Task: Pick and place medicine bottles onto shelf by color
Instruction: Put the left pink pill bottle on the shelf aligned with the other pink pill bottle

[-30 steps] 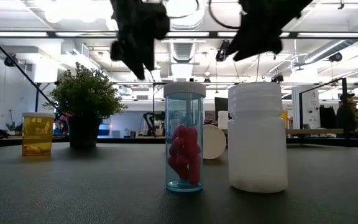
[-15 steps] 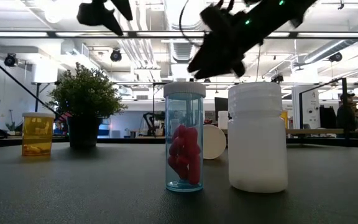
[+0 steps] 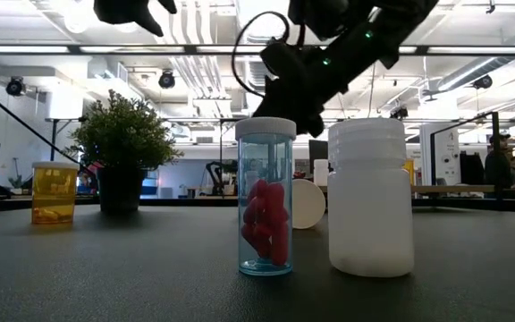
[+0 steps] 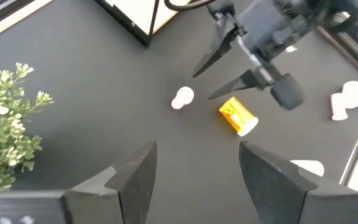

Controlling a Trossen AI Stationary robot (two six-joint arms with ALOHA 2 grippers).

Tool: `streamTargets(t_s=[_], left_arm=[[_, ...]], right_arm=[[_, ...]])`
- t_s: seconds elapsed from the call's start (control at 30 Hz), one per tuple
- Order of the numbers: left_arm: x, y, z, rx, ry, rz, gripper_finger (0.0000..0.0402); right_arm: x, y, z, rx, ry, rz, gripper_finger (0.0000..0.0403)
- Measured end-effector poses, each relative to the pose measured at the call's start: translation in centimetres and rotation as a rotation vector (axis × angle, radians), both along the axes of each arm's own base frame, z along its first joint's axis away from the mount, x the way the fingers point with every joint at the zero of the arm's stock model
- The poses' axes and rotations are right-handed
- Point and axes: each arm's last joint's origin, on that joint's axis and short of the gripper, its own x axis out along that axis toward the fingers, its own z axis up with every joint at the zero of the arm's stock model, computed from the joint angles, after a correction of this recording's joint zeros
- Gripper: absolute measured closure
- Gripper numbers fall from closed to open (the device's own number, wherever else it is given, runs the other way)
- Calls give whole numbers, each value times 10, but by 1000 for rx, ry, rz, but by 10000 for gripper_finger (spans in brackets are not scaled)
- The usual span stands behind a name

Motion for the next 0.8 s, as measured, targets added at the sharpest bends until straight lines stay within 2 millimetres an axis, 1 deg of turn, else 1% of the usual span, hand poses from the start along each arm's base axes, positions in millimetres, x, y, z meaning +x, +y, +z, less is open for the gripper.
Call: streamTargets(t_s=[0.1, 0.23, 0.47, 0.6, 0.7, 0.8], left_arm=[[1, 0, -3, 1, 11, 0, 191], [1, 0, -15, -3, 51, 7, 191], [-5, 0, -30, -28, 143, 40, 191], [-8, 0, -31, -29, 141, 39, 191], [-11, 0, -31, -29, 139, 40, 191], [-13, 0, -31, -30, 134, 40, 191]], right_arm=[[3, 0, 3, -8, -3, 7, 218], [6, 0, 8, -15, -19, 15, 220], [4, -5, 5, -4, 18, -16, 197], [1, -8, 2, -11, 65, -28, 192], [2, -8, 5, -23, 51, -65, 195], [3, -9, 6, 24, 35, -106, 199]])
